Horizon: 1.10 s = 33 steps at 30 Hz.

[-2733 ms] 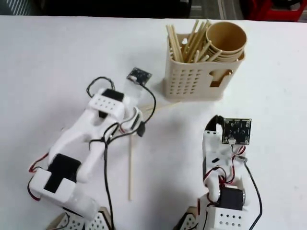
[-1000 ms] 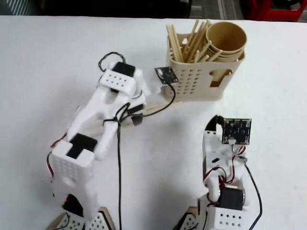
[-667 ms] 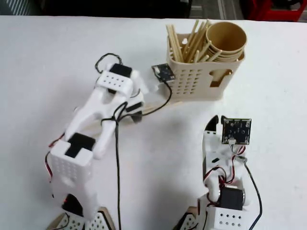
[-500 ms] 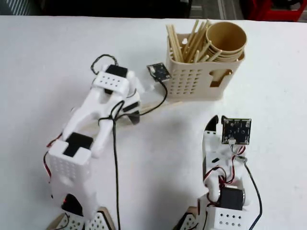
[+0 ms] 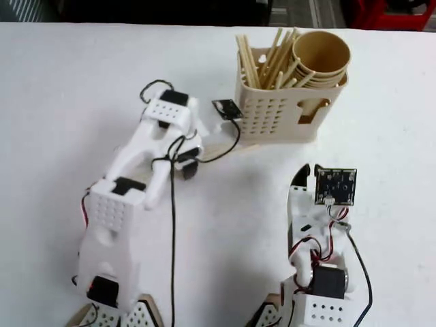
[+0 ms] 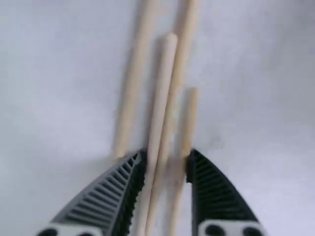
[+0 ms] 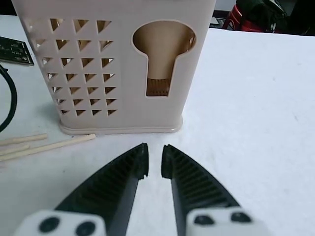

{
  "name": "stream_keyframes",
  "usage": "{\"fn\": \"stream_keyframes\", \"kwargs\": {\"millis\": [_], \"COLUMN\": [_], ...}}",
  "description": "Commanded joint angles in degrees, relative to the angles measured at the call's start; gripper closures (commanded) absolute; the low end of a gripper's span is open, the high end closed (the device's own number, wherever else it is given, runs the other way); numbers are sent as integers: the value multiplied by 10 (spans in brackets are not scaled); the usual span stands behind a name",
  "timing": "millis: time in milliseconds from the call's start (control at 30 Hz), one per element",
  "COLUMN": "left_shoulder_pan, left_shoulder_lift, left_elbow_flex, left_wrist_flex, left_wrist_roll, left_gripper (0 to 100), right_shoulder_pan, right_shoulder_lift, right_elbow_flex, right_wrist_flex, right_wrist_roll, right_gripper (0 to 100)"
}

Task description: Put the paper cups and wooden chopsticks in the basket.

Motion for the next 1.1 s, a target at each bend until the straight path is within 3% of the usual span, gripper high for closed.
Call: {"fn": "stream_keyframes", "kwargs": {"millis": [0, 367, 733, 1067], "left_shoulder_pan": [7, 28, 29, 29], "left_shoulder_lift": [45, 88, 78, -128], "left_elbow_flex": [-82, -122, -76, 100], "left_wrist_flex": [49, 159, 164, 150], "left_wrist_roll": [-5, -1, 0, -3], "left_gripper": [968, 978, 978, 978], "right_shoulder_pan": [-2, 0, 0, 0], "right_shoulder_lift": [-5, -5, -5, -5], "right_elbow_flex": [-4, -4, -4, -4], "right_wrist_flex": [-13, -13, -13, -13], "right_wrist_roll": [4, 4, 4, 4], "right_gripper": [936, 935, 935, 935]}}
